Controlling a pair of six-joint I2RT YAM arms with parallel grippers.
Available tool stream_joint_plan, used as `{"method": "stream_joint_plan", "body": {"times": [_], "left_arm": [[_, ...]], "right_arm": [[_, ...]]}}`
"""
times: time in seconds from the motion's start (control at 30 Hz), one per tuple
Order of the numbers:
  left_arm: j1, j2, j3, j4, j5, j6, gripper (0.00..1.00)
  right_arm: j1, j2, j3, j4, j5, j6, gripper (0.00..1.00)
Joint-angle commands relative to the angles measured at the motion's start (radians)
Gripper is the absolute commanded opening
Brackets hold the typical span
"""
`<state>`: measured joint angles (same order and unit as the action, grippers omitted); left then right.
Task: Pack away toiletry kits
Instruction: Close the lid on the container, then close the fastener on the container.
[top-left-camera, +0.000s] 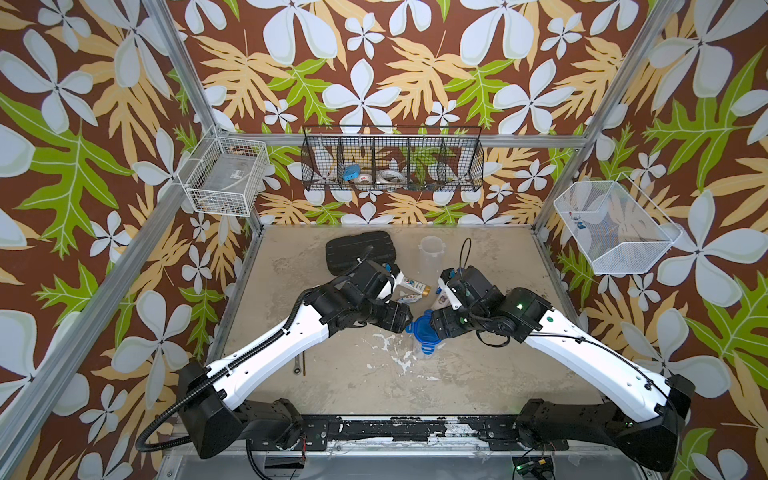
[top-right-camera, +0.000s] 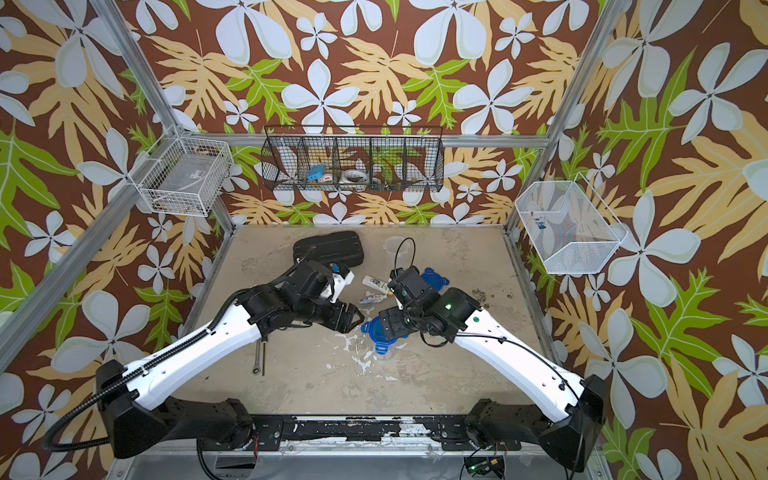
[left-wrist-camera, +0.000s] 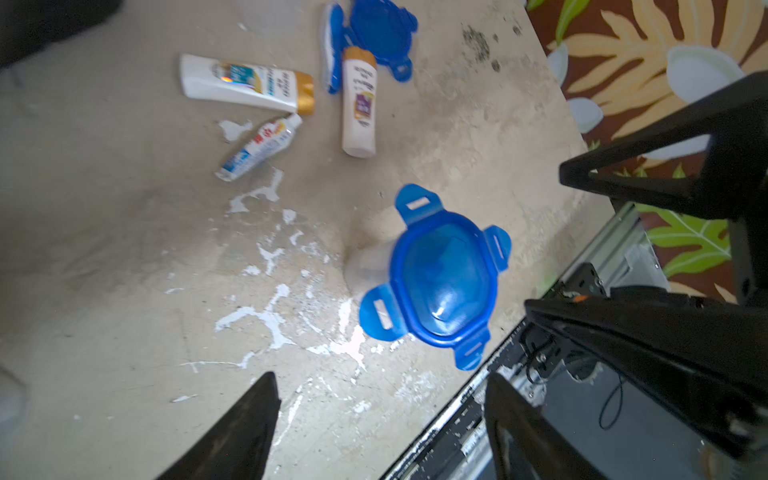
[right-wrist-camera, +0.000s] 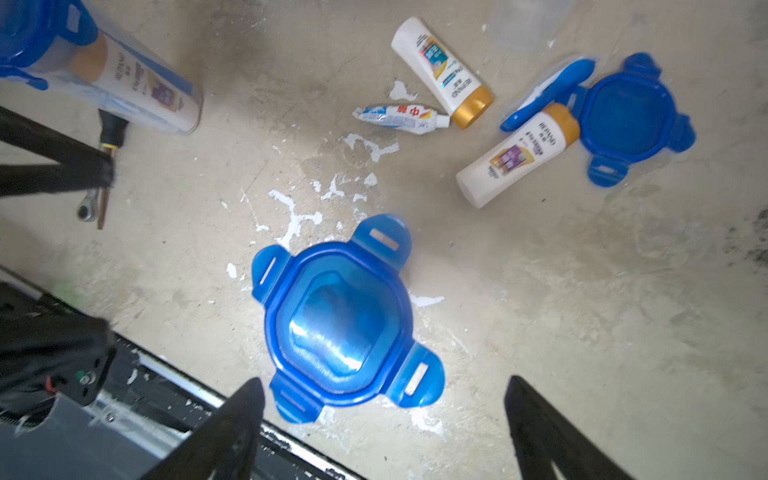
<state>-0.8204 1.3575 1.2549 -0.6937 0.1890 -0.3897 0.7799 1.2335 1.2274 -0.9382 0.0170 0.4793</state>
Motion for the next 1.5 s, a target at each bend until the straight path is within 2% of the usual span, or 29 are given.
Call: {"method": "stream_joint_plan", "body": {"times": [0.0, 0.1, 0.2, 0.67, 0.93, 1.47], "left_arm": [[-0.042, 0.037, 0.021, -0.042, 0.010, -0.052, 0.74], [-0.062, 0.069, 0.031, -0.028, 0.008, -0.073, 0.70], [-0.082, 0.103, 0.059, -0.023, -0.001, -0.074, 0.67], [-0.095, 0.219, 0.113, -0.042, -0.076, -0.067, 0.60], [-0.095, 0.249, 0.114, -0.039, -0.043, -0.070, 0.54], [-0.094, 0.235, -0.012, 0.102, 0.082, -0.151, 0.53]], "right_arm": [[-0.001, -0.031, -0.043, -0.029, -0.064, 0.070, 0.78], [-0.001, -0.044, -0.085, -0.007, -0.076, 0.082, 0.69], [-0.002, -0.043, -0.105, 0.014, -0.083, 0.090, 0.65], [-0.040, -0.017, -0.142, 0.071, -0.097, 0.067, 0.60], [-0.061, -0.014, -0.178, 0.123, -0.149, 0.060, 0.56], [-0.096, -0.057, -0.302, 0.285, -0.304, 0.082, 0.46]]}}
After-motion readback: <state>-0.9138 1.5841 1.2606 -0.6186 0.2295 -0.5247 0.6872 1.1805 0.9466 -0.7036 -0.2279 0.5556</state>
